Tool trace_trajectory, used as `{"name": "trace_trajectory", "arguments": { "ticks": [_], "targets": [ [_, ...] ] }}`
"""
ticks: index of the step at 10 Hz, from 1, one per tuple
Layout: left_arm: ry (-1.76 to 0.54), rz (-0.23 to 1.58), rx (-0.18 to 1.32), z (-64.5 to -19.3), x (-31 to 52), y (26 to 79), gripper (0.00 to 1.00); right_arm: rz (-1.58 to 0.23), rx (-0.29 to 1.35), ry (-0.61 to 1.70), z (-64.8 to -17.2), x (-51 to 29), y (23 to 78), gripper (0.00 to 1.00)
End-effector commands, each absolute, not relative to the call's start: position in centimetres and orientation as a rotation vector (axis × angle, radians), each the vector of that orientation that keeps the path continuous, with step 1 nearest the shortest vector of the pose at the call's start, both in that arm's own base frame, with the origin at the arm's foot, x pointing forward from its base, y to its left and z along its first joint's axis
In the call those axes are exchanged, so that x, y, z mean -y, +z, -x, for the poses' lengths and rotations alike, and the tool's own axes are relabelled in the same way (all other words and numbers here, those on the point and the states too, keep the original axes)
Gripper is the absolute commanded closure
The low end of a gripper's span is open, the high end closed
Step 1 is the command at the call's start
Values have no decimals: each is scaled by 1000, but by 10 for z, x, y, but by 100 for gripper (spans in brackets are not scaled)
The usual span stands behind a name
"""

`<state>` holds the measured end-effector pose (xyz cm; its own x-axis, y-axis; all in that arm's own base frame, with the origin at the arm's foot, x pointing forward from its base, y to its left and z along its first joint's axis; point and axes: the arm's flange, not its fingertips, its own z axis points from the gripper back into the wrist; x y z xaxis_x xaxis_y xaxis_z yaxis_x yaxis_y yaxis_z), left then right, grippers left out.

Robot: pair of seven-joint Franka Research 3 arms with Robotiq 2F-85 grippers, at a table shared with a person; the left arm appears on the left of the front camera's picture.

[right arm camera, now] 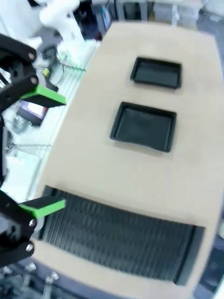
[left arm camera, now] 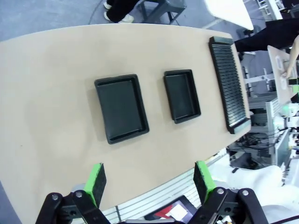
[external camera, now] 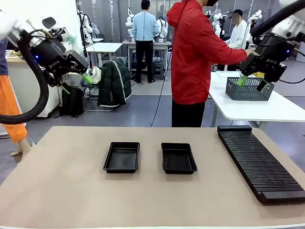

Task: Inspect and transfer BCBs to ESD trays.
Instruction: Pick up the Blank PCB from the PCB Rack and place it in the left ESD tray.

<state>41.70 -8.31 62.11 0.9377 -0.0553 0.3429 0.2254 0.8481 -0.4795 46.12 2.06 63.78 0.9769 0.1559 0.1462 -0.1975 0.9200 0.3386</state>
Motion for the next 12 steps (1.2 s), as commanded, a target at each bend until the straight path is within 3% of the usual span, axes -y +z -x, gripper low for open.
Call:
{"name": "trace_trajectory", "arguments": {
  "ticks": [1, 7, 12],
  "targets": [
    [-131, 605, 287, -421, 72, 633, 0, -507, 64, 83, -472, 4, 656, 0],
    [-114, 585, 75, -430, 76, 678, 0, -672, 86, -106, -472, 65, 668, 0],
    [-91, 577, 78, -434, 76, 680, 0, -681, 98, -86, -470, 72, 670, 0]
  ]
}}
